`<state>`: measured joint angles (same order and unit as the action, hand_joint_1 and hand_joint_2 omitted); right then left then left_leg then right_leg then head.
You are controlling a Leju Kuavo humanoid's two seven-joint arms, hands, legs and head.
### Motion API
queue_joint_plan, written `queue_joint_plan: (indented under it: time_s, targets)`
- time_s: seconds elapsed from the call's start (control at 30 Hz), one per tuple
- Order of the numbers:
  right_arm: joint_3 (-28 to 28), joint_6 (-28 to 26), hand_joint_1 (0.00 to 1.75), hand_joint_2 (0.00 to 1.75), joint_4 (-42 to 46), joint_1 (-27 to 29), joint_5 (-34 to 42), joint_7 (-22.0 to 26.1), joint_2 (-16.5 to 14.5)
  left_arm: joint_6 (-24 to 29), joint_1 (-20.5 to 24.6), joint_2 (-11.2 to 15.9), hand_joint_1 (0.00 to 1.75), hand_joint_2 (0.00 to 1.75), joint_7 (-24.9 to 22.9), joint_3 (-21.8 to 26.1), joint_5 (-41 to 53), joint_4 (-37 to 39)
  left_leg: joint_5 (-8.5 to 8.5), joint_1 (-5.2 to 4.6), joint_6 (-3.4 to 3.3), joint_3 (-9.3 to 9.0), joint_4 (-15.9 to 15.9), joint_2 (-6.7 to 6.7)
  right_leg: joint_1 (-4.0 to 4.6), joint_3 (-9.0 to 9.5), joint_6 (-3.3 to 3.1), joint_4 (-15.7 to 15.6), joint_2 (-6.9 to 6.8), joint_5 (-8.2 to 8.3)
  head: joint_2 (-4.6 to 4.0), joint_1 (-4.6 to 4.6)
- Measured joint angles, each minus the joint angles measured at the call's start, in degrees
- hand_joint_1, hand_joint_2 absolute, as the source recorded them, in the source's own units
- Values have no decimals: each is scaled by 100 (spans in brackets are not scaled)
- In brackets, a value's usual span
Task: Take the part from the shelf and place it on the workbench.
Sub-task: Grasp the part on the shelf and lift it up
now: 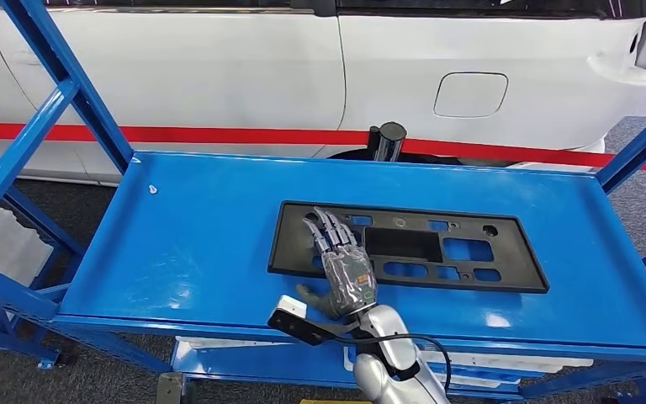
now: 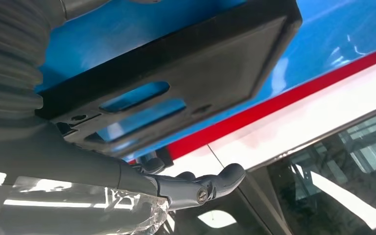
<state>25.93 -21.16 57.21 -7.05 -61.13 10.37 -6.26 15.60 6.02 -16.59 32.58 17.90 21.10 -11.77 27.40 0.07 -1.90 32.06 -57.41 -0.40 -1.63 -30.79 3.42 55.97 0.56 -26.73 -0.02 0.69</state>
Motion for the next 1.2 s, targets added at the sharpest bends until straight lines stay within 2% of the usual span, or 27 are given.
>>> queue_joint_plan:
  time_s: [0.23,0.27,0.37,0.4,0.6,0.83,0.97,1.07,1.2]
  targets:
    - [-249,3,0,175,-126,58,-284,17,-164,38,-13,13,0,0,-84,32,83,15,0,0,0,-2,0,0,0,0,0,0,0,0,0,-1]
    - [-291,-14,24,175,-131,65,-355,14,-182,39,-13,15,0,0,-91,36,99,15,0,0,0,-2,0,1,0,1,0,0,0,0,0,-2]
    - [-432,-146,155,175,-183,55,-513,-11,-232,40,-13,21,0,0,-104,40,157,16,-1,0,0,-2,0,0,0,1,0,0,0,0,0,-1]
    - [-485,-204,175,175,-204,52,-567,-29,-243,39,-13,24,0,0,-108,39,177,16,-1,0,0,-2,0,-1,0,1,0,0,0,0,0,0]
    - [-803,-563,175,175,-224,102,-974,-138,-244,65,2,58,0,0,-60,24,310,16,0,-2,0,-2,-1,-1,-2,0,0,0,0,0,0,-1]
    - [-1011,-1095,175,175,237,357,-2341,-566,-261,149,99,90,0,0,-27,30,379,16,0,-1,0,0,-1,0,-1,-3,0,1,0,0,0,-1]
    - [-1023,-1260,175,175,494,447,-2592,-678,-271,200,152,124,0,0,-37,42,380,15,0,-1,0,0,0,1,-1,-2,0,1,1,0,0,0]
    - [-891,-1507,175,175,555,362,-2618,-969,-271,322,186,152,0,0,40,85,324,10,-1,-1,0,-1,0,2,-1,-1,0,2,1,1,0,0]
    - [-414,-1751,175,175,609,91,-2621,-1360,-196,518,246,208,0,0,317,223,189,-13,-2,-1,1,-3,0,8,-1,-1,0,3,2,2,0,-1]
